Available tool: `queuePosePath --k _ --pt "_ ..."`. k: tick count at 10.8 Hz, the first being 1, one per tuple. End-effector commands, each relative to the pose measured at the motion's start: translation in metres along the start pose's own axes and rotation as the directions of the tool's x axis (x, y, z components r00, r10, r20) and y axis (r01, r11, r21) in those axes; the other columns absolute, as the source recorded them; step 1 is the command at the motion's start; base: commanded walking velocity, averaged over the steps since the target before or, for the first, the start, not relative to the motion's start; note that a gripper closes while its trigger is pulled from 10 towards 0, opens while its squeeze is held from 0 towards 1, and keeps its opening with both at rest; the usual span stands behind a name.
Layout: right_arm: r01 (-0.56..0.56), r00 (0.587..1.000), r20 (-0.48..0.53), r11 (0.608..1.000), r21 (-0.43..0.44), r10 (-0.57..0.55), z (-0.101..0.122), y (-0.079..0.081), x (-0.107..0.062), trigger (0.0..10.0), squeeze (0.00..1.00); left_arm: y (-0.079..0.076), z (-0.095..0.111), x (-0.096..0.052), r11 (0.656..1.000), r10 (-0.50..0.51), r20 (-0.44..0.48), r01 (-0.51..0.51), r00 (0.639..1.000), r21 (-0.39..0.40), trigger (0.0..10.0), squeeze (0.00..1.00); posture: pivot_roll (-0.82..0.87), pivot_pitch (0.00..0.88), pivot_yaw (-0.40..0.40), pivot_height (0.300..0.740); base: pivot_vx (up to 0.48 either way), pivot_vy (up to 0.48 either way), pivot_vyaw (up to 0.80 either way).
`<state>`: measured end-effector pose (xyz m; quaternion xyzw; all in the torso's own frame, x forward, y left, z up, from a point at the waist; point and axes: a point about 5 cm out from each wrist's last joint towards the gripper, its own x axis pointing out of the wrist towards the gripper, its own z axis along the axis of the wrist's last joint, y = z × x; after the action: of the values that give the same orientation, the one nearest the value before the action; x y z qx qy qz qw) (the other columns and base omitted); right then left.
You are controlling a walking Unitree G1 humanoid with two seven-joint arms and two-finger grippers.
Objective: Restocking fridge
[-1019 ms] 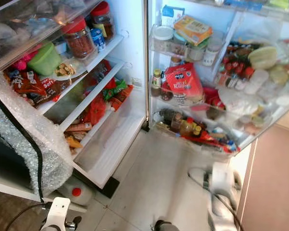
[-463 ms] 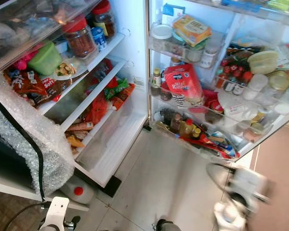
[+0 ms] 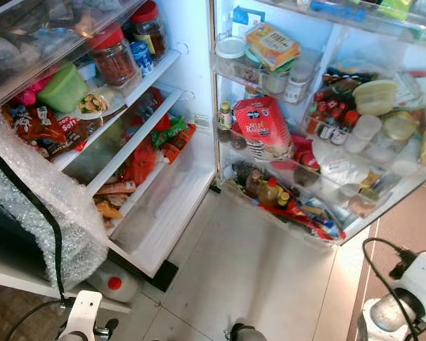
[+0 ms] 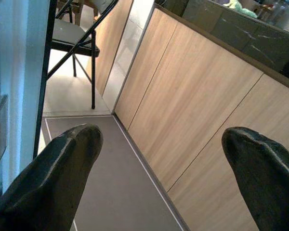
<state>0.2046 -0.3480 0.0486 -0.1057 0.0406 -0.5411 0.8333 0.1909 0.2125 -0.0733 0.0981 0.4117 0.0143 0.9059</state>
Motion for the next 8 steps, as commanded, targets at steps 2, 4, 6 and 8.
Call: queuePosePath --k 2,4,6,8 --pt "0.057 0.998 -0.004 0.998 -0.008 -0.057 0.002 -0.015 0.009 10.0 0.00 0.000 -0.013 -0.003 1.000 -0.002 -0.053 0.002 0.999 0.011 10.0 0.00 0.03 0.165 0.072 0.740 0.000 0.000 0.00" --pt "0.066 0.998 0.011 0.998 -0.019 -0.066 0.009 -0.020 0.018 10.0 0.00 0.000 -0.013 -0.003 1.000 -0.001 -0.052 0.002 0.999 0.012 10.0 0.00 0.02 0.154 0.068 0.740 0.000 0.000 0.00" --pt "0.107 0.994 0.018 0.994 -0.029 -0.106 0.012 -0.033 0.026 10.0 0.00 0.000 -0.014 -0.003 1.000 0.001 -0.054 -0.001 0.999 0.011 10.0 0.00 0.02 0.148 0.067 0.740 0.000 0.000 0.00" --pt "0.138 0.990 0.028 0.989 -0.046 -0.136 0.014 -0.044 0.032 10.0 0.00 0.002 -0.020 -0.005 1.000 0.005 -0.069 -0.005 0.998 0.012 10.0 0.00 0.01 0.138 0.065 0.740 0.000 0.000 0.00"
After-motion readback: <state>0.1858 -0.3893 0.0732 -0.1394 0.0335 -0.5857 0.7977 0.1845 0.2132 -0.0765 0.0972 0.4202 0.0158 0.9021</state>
